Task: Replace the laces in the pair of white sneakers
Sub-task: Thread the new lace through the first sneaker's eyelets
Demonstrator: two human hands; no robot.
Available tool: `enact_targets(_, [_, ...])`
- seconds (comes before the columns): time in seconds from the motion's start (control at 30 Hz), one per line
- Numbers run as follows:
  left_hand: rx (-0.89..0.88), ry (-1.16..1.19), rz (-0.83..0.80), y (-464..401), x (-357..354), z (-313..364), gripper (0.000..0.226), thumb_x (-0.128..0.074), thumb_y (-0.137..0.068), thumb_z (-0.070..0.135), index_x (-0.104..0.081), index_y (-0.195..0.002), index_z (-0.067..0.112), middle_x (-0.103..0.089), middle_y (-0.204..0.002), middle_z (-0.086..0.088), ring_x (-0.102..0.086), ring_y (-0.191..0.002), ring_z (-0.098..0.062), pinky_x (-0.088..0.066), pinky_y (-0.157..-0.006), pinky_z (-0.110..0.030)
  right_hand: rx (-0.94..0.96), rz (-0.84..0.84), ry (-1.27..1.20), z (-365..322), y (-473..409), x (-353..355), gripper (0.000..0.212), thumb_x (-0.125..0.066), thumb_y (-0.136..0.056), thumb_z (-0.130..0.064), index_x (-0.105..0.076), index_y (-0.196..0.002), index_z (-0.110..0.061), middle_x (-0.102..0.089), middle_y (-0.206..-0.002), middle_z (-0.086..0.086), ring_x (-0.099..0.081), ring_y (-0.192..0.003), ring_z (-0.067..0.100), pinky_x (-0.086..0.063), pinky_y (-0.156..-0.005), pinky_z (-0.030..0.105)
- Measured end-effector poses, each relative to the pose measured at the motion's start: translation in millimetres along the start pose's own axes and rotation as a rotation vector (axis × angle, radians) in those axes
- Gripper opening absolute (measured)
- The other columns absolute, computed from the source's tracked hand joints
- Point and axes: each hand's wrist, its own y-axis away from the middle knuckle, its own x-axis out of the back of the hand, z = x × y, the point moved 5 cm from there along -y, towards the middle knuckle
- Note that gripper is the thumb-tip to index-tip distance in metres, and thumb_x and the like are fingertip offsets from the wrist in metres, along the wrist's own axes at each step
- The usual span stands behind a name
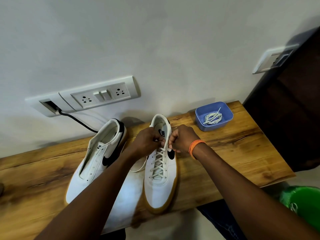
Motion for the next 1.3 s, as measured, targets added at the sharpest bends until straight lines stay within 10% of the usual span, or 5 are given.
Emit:
enact_targets(0.63, [0.124, 0.130, -0.067, 1, 1, -2, 0.008, -0.076, -0.080, 0.004, -0.078, -0.081, 0.012, -0.067, -0.065, 0.009, -0.062, -0.064, -0.007, -0.053, -0.068, -0.028, -0.190, 0.081, -0.376, 9, 17, -7, 0.010, -0.080, -0.074, -0.008, -0.072, -0.075, -0.002, -0.072, -0.076, 0.019, -0.068, -0.064, 0.023, -0.062, -0.067, 0.048])
enact_targets(0.9, [-0.110, -0.254, 0.398, 92, -2, -10, 0.029, -0.081, -0.075, 0.011, -0.077, -0.101, 0.022, -0.056, -0.095, 0.002, -0.051, -0.088, -0.017, -0.046, -0.069, -0.030, -0.338, 0.370, -0.453, 58, 36, 62, 0.006, -0.073, -0.075, -0.001, -0.069, -0.078, -0.002, -0.072, -0.082, 0.019, -0.072, -0.072, 0.029, -0.059, -0.057, 0.037])
enact_targets(1.1, [-0.095, -0.133, 0.276, 139, -2, -28, 0.045, -0.078, -0.078, 0.009, -0.069, -0.120, 0.022, -0.062, -0.124, 0.004, -0.060, -0.109, -0.015, -0.052, -0.086, -0.027, -0.371, 0.449, -0.301, 65, 44, 62, 0.017, -0.069, -0.081, -0.002, -0.070, -0.098, -0.001, -0.070, -0.090, 0.016, -0.069, -0.070, 0.028, -0.061, -0.055, 0.039])
enact_targets(1.3, [0.138, -0.262, -0.078, 127, -27, -24, 0.071, -0.060, -0.094, 0.030, -0.022, -0.154, 0.024, -0.021, -0.162, -0.002, -0.046, -0.134, -0.021, -0.044, -0.103, -0.036, -0.165, 0.279, -0.301, 4, 62, 4, 0.044, -0.067, -0.085, -0.002, -0.059, -0.126, -0.014, -0.055, -0.110, 0.005, -0.069, -0.069, 0.031, -0.057, -0.045, 0.035])
